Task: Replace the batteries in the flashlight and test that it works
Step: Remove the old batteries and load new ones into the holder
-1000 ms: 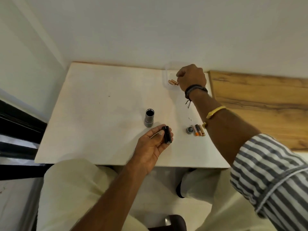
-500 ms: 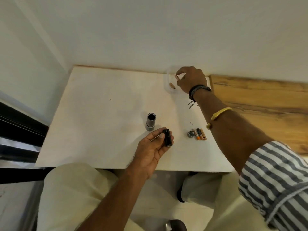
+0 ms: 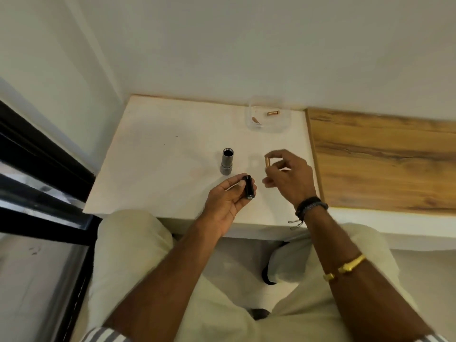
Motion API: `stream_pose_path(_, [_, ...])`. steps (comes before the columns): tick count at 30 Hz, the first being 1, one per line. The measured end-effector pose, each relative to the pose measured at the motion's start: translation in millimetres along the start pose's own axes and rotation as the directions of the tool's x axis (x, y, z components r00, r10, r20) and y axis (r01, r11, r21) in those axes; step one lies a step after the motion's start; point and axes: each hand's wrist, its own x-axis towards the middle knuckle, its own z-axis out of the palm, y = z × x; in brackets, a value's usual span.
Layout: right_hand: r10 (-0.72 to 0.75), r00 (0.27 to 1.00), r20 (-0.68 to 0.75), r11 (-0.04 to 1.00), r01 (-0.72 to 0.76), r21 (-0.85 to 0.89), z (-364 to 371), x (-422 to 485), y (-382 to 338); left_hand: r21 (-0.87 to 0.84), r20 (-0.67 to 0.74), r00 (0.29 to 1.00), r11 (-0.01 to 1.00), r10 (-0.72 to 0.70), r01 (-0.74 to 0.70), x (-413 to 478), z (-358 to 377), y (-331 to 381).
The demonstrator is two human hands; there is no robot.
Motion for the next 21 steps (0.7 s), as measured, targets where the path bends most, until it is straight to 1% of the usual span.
stream_pose_path(2, [0.016,0.999,0.041,0.995,-0.020,0.101,0.2,-19.2,7.6,0.027,-0.002,1.000,1.000,0.007,-0.007,-4.1,-3.3,-0.1])
stream_pose_path(4, [-0.001,0.996,0.089,0.984,-0.015,0.180,-1.3,-33.2,10.1,0.054,-0.003,1.000,0.998,0.017,-0.017,-9.2,-7.1,0.7])
stream_pose_path(7, [0.003,0.995,0.097,0.958,-0.031,0.286,-4.0,-45.9,7.7,0.088,-0.014,0.999,0.996,0.030,-0.028,-13.9,-11.4,4.3])
stream_pose_path(9, [0.022,0.995,0.096,0.942,-0.053,0.332,-4.3,-53.8,7.8,0.093,-0.019,0.999,0.995,0.036,-0.034,-16.8,-13.2,5.9])
stream_pose_path(12, [0.019,0.991,0.130,0.928,-0.066,0.367,-3.3,-63.2,9.6,0.097,-0.011,0.999,0.994,0.042,-0.041,-20.4,-13.2,5.2])
stream_pose_path(14, [0.014,0.990,0.143,0.934,-0.064,0.351,-3.0,-66.9,10.0,0.118,-0.009,0.999,0.992,0.048,-0.047,-21.7,-12.8,3.2])
stream_pose_path(16, [0.000,0.990,0.139,0.957,-0.041,0.288,-3.1,-69.2,10.2,0.138,-0.006,0.999,0.989,0.053,-0.051,-22.7,-13.2,1.7])
stream_pose_path(18, [-0.042,0.990,0.135,0.981,0.016,0.191,-3.0,-71.0,9.3,0.157,-0.002,0.999,0.986,0.054,-0.053,-22.9,-13.5,1.0])
stream_pose_path(21, [-0.156,0.979,0.132,0.988,0.153,0.032,-1.9,-73.8,6.1,0.172,0.003,0.999,0.984,0.051,-0.051,-23.0,-14.0,0.3])
